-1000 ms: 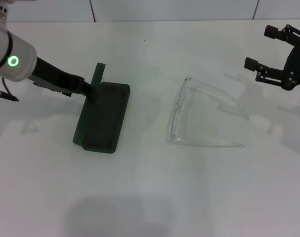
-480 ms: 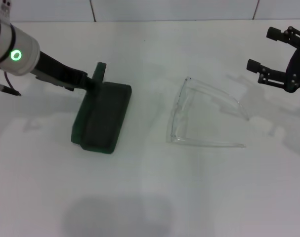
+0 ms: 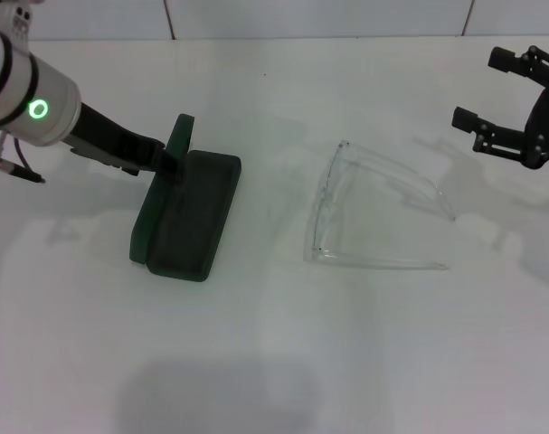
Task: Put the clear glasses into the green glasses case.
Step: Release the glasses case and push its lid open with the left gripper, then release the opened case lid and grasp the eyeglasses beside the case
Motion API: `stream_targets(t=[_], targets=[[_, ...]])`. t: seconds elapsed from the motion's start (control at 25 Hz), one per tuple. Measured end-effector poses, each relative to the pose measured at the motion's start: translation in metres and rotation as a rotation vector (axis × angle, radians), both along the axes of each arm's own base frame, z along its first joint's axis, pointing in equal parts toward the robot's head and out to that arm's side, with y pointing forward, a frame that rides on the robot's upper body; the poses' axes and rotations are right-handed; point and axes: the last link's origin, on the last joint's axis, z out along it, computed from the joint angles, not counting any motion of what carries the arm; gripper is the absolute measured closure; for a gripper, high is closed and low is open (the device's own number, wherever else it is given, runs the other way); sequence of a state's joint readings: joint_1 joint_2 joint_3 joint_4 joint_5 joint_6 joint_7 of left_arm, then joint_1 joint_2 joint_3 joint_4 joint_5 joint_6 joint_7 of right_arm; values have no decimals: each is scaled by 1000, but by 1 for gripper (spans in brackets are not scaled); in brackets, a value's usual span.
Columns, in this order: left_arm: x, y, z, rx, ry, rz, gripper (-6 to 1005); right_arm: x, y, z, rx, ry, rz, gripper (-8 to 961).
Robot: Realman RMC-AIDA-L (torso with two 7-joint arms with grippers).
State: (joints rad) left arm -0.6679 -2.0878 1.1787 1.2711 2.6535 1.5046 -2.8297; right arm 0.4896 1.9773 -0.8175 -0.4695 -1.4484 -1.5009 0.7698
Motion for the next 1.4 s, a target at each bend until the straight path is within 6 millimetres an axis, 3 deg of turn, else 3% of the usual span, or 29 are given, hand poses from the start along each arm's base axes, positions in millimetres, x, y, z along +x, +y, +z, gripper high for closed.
stream_targets(t=[0.76, 1.08, 1.4], targets=[[-11, 2, -8, -2, 23, 18, 368, 1, -2, 0, -3, 4, 4, 111], [-2, 0, -14, -30, 22, -35, 681, 4, -5, 0, -4, 5, -4, 111], [23, -4, -6, -68, 39, -208, 788, 10, -13, 8, 54, 46, -5, 114]])
